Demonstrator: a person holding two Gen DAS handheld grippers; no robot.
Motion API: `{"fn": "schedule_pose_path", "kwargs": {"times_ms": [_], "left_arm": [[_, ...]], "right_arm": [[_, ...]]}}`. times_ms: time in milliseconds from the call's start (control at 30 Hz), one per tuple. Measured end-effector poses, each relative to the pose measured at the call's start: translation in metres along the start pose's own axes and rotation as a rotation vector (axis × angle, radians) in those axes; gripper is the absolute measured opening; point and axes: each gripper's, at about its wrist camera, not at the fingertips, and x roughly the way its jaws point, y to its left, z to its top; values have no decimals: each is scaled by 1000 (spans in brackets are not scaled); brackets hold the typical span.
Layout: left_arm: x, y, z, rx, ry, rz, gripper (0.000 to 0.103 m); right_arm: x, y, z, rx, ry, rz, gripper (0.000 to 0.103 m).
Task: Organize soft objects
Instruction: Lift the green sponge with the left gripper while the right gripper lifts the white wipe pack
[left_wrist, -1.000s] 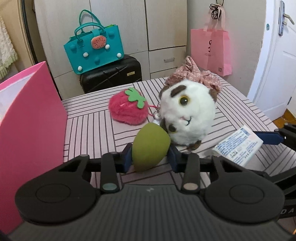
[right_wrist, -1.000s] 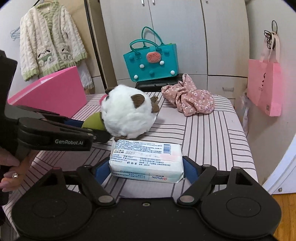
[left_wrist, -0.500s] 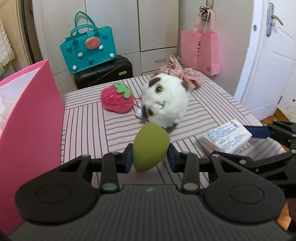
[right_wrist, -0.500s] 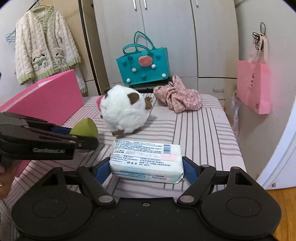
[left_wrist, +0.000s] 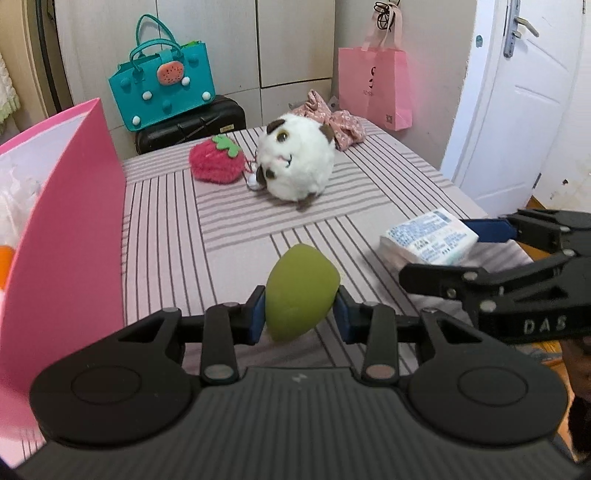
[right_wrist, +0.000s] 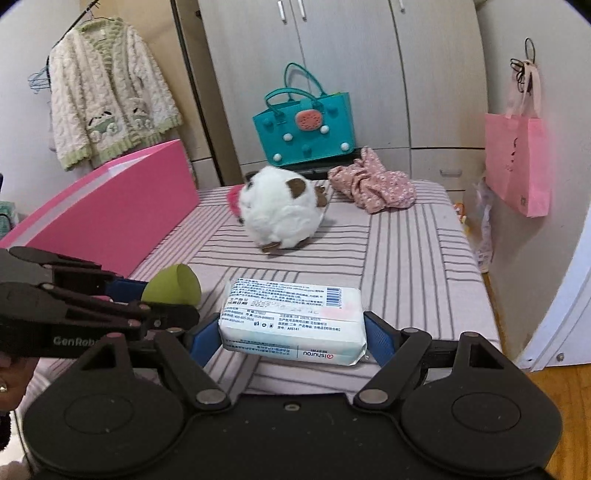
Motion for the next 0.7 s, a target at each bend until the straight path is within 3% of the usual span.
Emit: {"fn": "schedule_pose_path", "kwargs": {"times_ms": [267,533,700], "left_arm": [[-31,4,-15,9,25,-29,37],[-57,11,-25,27,25,1,37],[-73,19,-31,25,33,-6,37]], "right_arm": [[-14,13,1,-7,29,97,83],[-29,30,-2,-16,29,130,83],[-39,40,-5,-12,55,195,83]]}}
